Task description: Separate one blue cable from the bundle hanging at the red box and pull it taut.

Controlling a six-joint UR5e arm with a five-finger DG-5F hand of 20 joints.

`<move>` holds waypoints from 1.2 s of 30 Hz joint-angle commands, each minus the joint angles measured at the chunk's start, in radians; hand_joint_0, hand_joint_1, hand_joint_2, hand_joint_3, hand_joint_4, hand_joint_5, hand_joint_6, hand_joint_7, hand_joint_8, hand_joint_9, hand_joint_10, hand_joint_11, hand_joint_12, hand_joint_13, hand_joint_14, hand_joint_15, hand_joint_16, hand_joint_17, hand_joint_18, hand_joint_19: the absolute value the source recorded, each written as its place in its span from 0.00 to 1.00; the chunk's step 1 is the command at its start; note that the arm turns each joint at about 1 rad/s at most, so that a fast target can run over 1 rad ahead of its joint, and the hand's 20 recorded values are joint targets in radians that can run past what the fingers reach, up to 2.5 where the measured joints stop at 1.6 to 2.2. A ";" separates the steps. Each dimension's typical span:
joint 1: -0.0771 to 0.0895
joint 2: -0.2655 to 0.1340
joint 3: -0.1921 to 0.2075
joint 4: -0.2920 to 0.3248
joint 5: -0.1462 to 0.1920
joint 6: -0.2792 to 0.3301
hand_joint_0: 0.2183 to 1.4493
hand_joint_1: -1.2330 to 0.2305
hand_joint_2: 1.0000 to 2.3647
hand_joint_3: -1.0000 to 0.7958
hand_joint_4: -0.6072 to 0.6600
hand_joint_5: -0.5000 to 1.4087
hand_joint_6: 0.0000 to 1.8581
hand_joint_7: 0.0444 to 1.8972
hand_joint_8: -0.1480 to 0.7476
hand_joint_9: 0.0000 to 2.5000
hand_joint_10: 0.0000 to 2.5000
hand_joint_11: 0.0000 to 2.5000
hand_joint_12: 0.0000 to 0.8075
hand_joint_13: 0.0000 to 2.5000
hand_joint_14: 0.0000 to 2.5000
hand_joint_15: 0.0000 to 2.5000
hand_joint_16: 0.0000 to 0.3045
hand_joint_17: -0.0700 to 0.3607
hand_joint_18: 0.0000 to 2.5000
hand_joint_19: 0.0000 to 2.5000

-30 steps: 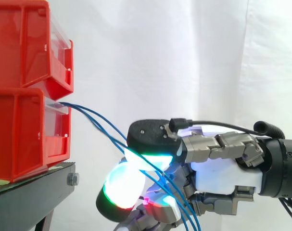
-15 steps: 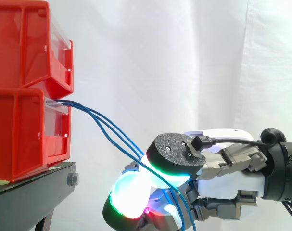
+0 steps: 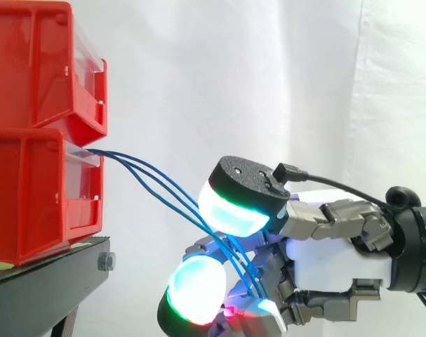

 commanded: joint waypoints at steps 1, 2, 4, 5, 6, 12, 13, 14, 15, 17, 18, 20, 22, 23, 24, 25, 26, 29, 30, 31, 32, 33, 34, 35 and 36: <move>0.000 0.011 -0.001 -0.017 0.001 -0.002 0.25 0.50 0.00 0.28 0.61 0.18 0.45 0.51 0.58 0.49 0.01 0.48 0.54 0.32 0.01 0.19 0.18 0.45 0.30 0.19; 0.000 0.011 -0.001 -0.023 0.001 -0.002 0.25 0.50 0.00 0.28 0.61 0.18 0.44 0.51 0.57 0.49 0.01 0.47 0.54 0.32 0.01 0.19 0.18 0.45 0.30 0.19; 0.000 0.022 -0.001 -0.052 -0.001 -0.011 0.24 0.48 0.00 0.28 0.62 0.18 0.44 0.52 0.58 0.49 0.01 0.47 0.54 0.32 0.01 0.19 0.18 0.46 0.30 0.19; 0.000 0.025 -0.001 -0.058 0.001 -0.012 0.24 0.48 0.00 0.28 0.62 0.18 0.44 0.52 0.58 0.48 0.01 0.47 0.54 0.32 0.01 0.19 0.19 0.46 0.30 0.19; 0.001 0.030 -0.001 -0.064 0.001 -0.015 0.24 0.48 0.00 0.28 0.62 0.18 0.44 0.52 0.58 0.48 0.01 0.47 0.54 0.32 0.01 0.19 0.19 0.46 0.30 0.19; 0.003 0.077 -0.007 -0.106 0.027 -0.040 0.25 0.47 0.00 0.28 0.62 0.18 0.43 0.52 0.58 0.48 0.01 0.47 0.54 0.33 0.01 0.19 0.18 0.45 0.30 0.19; 0.003 0.079 -0.011 -0.106 0.033 -0.046 0.25 0.47 0.00 0.28 0.61 0.18 0.43 0.52 0.58 0.48 0.01 0.47 0.54 0.33 0.01 0.19 0.18 0.45 0.30 0.19; 0.005 0.081 -0.011 -0.107 0.037 -0.048 0.25 0.47 0.00 0.28 0.61 0.18 0.43 0.51 0.58 0.48 0.01 0.47 0.54 0.33 0.01 0.19 0.18 0.45 0.31 0.19; 0.006 0.081 -0.018 -0.104 0.047 -0.049 0.25 0.47 0.00 0.28 0.59 0.18 0.43 0.51 0.58 0.49 0.01 0.47 0.54 0.33 0.01 0.19 0.18 0.45 0.31 0.20; 0.012 0.079 -0.037 -0.104 0.059 -0.051 0.25 0.46 0.00 0.28 0.59 0.18 0.42 0.52 0.57 0.49 0.01 0.46 0.54 0.34 0.01 0.20 0.18 0.45 0.31 0.20; 0.014 0.079 -0.046 -0.101 0.065 -0.051 0.25 0.46 0.00 0.28 0.58 0.19 0.42 0.53 0.57 0.49 0.01 0.46 0.54 0.34 0.01 0.20 0.18 0.45 0.31 0.20; 0.021 0.081 -0.070 -0.080 0.083 -0.052 0.26 0.47 0.00 0.28 0.58 0.19 0.41 0.54 0.57 0.50 0.01 0.46 0.53 0.34 0.01 0.20 0.18 0.45 0.31 0.20; 0.026 0.079 -0.086 -0.049 0.102 -0.052 0.28 0.49 0.00 0.28 0.57 0.19 0.41 0.55 0.56 0.50 0.01 0.46 0.52 0.34 0.01 0.20 0.17 0.44 0.30 0.20; 0.031 0.079 -0.096 -0.031 0.108 -0.052 0.29 0.51 0.00 0.29 0.55 0.19 0.40 0.56 0.56 0.51 0.01 0.46 0.52 0.34 0.01 0.20 0.17 0.44 0.30 0.21; 0.035 0.081 -0.113 0.006 0.117 -0.052 0.30 0.52 0.00 0.29 0.54 0.19 0.40 0.56 0.56 0.51 0.01 0.46 0.51 0.34 0.01 0.20 0.17 0.44 0.30 0.21; 0.038 0.079 -0.116 0.034 0.120 -0.052 0.31 0.53 0.00 0.30 0.53 0.20 0.40 0.57 0.56 0.51 0.01 0.45 0.51 0.34 0.01 0.20 0.17 0.43 0.30 0.21; 0.040 0.079 -0.116 0.041 0.120 -0.052 0.31 0.53 0.00 0.31 0.52 0.20 0.39 0.58 0.55 0.51 0.01 0.45 0.51 0.34 0.01 0.20 0.17 0.43 0.30 0.22; 0.043 0.079 -0.116 0.045 0.123 -0.061 0.32 0.55 0.00 0.33 0.52 0.20 0.38 0.58 0.55 0.51 0.01 0.45 0.51 0.34 0.01 0.20 0.17 0.43 0.29 0.23; 0.044 0.081 -0.116 0.046 0.123 -0.068 0.32 0.55 0.00 0.33 0.52 0.20 0.38 0.59 0.55 0.51 0.01 0.44 0.51 0.34 0.01 0.21 0.17 0.43 0.29 0.23; 0.044 0.079 -0.116 0.046 0.125 -0.069 0.31 0.57 0.00 0.32 0.52 0.20 0.37 0.60 0.55 0.51 0.01 0.45 0.51 0.34 0.01 0.20 0.17 0.43 0.29 0.23; 0.046 0.079 -0.116 0.046 0.125 -0.072 0.30 0.59 0.00 0.30 0.53 0.20 0.37 0.60 0.55 0.51 0.01 0.44 0.52 0.34 0.01 0.21 0.17 0.44 0.30 0.23; 0.046 0.079 -0.116 0.046 0.125 -0.074 0.29 0.59 0.00 0.29 0.53 0.20 0.37 0.61 0.55 0.51 0.01 0.45 0.52 0.34 0.01 0.20 0.17 0.44 0.30 0.22; 0.046 0.079 -0.116 0.048 0.125 -0.078 0.28 0.59 0.00 0.28 0.53 0.20 0.37 0.61 0.56 0.51 0.01 0.45 0.52 0.34 0.01 0.21 0.17 0.44 0.30 0.22; 0.046 0.079 -0.116 0.049 0.125 -0.080 0.28 0.59 0.00 0.28 0.53 0.20 0.37 0.61 0.56 0.51 0.01 0.45 0.52 0.35 0.01 0.21 0.17 0.44 0.30 0.22; 0.046 0.079 -0.116 0.049 0.125 -0.080 0.27 0.60 0.00 0.28 0.54 0.20 0.36 0.61 0.56 0.51 0.01 0.44 0.53 0.35 0.01 0.20 0.18 0.44 0.30 0.22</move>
